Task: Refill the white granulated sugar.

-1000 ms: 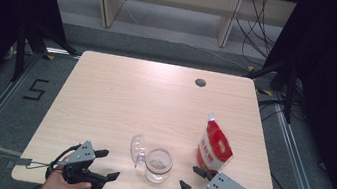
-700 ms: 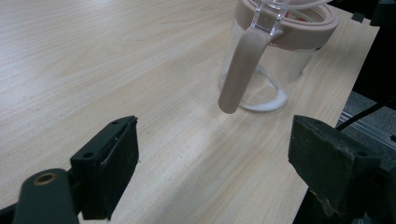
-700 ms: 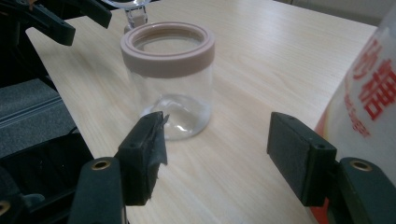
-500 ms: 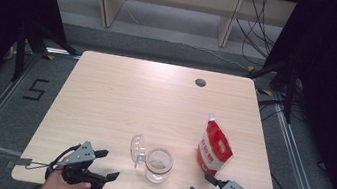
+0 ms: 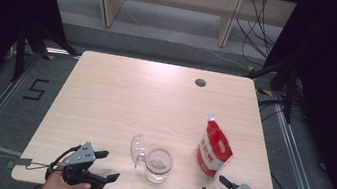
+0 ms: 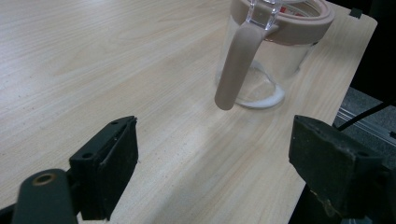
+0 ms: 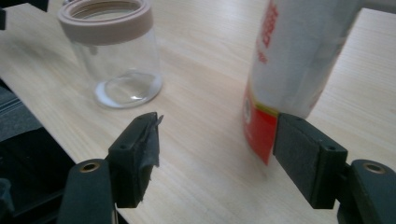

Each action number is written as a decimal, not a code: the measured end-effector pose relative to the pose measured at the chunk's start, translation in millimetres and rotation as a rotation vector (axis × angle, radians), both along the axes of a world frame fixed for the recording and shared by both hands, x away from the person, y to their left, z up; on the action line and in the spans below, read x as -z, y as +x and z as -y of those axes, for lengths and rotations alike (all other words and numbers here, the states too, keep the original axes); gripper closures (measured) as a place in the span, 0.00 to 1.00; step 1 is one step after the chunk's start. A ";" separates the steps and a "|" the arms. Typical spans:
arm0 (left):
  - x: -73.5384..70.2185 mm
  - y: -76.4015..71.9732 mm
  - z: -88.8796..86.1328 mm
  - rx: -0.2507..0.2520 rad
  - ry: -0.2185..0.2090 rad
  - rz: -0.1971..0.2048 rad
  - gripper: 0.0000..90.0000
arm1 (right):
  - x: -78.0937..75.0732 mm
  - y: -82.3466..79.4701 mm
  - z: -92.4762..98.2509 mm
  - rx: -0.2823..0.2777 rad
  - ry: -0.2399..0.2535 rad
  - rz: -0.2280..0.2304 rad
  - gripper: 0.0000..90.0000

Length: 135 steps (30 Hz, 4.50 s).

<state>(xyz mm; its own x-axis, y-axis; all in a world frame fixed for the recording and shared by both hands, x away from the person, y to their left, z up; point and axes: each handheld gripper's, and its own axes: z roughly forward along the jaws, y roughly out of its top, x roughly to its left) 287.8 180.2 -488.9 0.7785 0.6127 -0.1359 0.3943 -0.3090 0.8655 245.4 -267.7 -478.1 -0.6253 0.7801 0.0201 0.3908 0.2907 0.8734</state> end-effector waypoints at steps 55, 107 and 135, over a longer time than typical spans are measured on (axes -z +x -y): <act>3.1 -0.4 -0.8 0.006 0.044 -0.010 0.18 | 17.6 73.6 -10.4 0.098 0.039 0.119 0.37; 5.1 -0.1 1.2 0.015 0.033 -0.012 0.18 | 28.6 91.4 -7.1 0.063 0.155 0.185 0.39; 5.7 -0.9 2.8 0.019 0.032 -0.010 0.18 | 37.2 95.1 -7.8 0.091 0.184 0.207 0.42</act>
